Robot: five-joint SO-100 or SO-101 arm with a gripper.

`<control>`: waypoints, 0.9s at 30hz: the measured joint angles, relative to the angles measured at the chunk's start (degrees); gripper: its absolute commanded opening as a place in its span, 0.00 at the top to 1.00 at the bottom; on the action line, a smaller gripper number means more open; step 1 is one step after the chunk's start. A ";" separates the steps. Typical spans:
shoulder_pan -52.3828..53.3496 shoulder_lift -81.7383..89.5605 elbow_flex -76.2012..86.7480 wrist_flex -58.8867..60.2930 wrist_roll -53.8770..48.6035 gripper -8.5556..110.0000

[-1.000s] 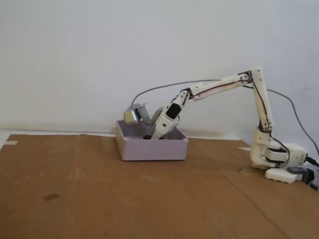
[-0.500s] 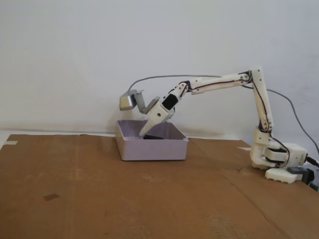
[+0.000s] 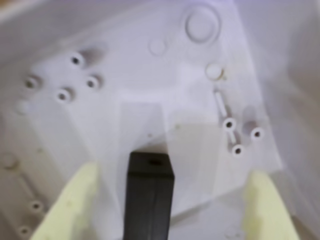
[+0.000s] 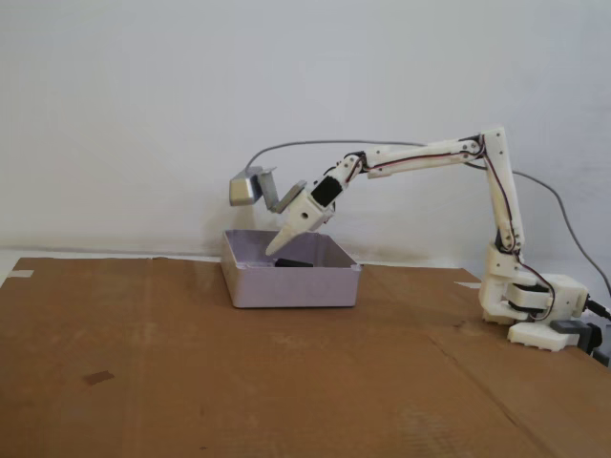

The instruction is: Grasp a block and put it in the box.

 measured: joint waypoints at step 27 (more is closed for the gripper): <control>-7.21 17.14 0.00 0.00 0.09 0.64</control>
